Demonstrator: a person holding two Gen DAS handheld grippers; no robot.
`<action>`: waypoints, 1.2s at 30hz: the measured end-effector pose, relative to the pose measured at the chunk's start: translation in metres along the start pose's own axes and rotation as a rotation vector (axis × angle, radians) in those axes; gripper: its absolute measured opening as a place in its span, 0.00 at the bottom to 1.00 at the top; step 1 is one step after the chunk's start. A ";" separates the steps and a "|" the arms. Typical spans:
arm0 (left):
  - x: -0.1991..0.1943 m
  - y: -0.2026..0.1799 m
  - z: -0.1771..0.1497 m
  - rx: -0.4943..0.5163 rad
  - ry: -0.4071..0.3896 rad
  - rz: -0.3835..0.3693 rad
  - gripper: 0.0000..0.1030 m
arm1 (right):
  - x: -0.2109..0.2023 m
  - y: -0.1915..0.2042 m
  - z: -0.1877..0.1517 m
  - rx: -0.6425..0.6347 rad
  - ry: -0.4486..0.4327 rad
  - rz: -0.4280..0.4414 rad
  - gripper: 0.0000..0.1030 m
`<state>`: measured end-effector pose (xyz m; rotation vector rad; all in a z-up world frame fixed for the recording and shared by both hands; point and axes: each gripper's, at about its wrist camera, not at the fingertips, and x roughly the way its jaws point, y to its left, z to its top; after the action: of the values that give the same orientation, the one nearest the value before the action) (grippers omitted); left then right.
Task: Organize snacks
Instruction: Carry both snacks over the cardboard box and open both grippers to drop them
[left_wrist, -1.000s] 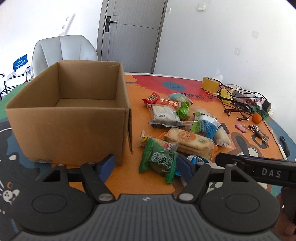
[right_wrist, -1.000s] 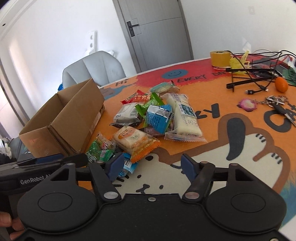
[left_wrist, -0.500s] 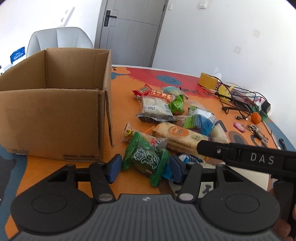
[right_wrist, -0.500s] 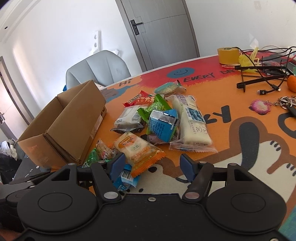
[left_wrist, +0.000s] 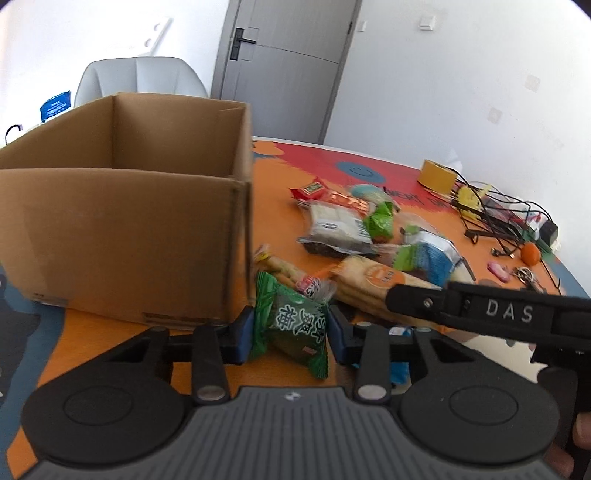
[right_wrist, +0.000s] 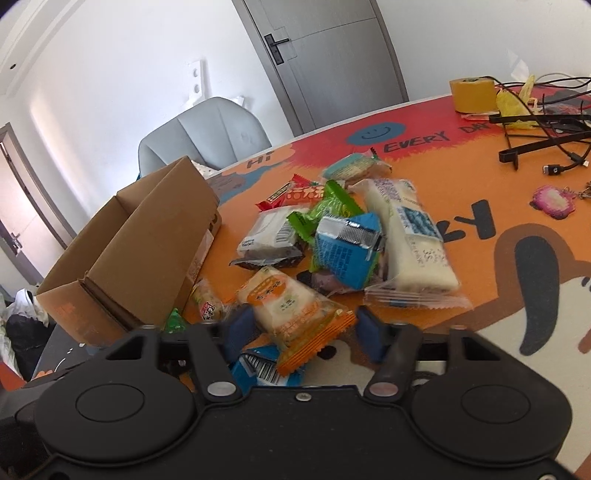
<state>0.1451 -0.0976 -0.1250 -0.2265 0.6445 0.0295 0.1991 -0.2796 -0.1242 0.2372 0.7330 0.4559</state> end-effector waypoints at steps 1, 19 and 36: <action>0.000 0.002 0.001 -0.005 -0.001 0.002 0.38 | -0.001 0.000 -0.001 0.005 -0.003 0.012 0.47; -0.030 0.034 0.002 -0.058 -0.038 -0.001 0.37 | -0.028 0.039 0.002 -0.061 -0.097 0.023 0.34; -0.085 0.040 0.013 -0.053 -0.156 -0.053 0.37 | -0.048 0.078 0.010 -0.112 -0.175 0.057 0.34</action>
<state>0.0810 -0.0524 -0.0714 -0.2895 0.4829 0.0131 0.1495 -0.2348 -0.0603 0.1907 0.5289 0.5220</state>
